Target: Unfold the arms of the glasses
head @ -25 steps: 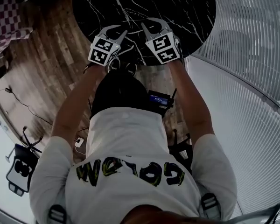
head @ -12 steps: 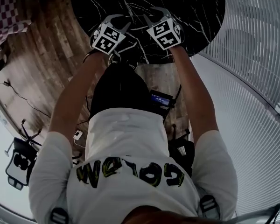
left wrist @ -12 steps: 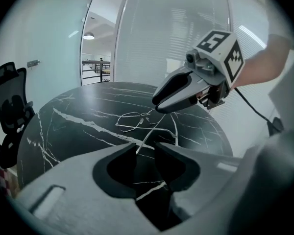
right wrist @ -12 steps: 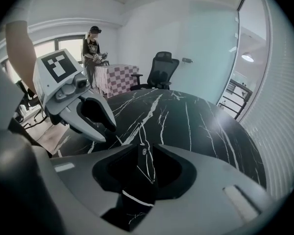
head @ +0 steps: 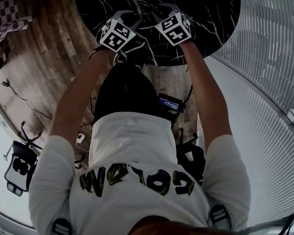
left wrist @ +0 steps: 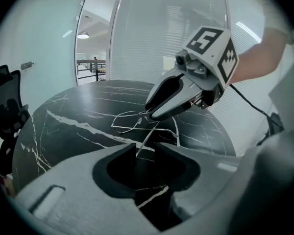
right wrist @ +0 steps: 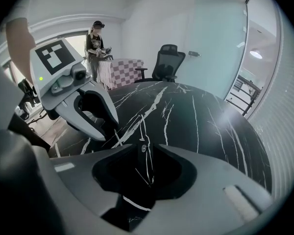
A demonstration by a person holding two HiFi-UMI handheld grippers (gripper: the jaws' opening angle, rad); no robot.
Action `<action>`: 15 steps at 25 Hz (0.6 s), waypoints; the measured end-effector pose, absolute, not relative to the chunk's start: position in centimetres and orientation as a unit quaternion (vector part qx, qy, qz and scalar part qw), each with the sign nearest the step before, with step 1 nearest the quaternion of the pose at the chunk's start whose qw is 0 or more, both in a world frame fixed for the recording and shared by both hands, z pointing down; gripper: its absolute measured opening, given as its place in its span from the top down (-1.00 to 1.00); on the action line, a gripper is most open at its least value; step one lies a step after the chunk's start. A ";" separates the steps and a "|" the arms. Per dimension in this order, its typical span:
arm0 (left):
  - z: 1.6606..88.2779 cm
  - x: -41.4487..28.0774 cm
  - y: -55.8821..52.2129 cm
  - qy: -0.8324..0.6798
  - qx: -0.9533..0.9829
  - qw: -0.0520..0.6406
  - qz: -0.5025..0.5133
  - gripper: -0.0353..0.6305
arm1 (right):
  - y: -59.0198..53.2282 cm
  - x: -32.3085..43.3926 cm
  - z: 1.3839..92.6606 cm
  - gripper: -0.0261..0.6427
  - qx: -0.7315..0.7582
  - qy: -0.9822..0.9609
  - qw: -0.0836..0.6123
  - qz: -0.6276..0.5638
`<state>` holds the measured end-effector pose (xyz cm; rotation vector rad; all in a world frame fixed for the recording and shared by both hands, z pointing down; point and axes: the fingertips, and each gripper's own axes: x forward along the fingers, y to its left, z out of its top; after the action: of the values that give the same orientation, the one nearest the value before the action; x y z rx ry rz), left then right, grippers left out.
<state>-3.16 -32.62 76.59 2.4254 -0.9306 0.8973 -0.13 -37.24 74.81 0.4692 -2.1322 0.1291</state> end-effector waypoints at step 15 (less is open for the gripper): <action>75.4 0.1 -30.8 -0.382 0.834 0.296 0.267 0.50 | -37.6 0.0 75.2 0.81 0.196 -0.863 0.464 0.046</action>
<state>0.05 -30.79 75.40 2.2173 -1.0147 0.7099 0.02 -37.65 75.19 0.4813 -2.1202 0.1139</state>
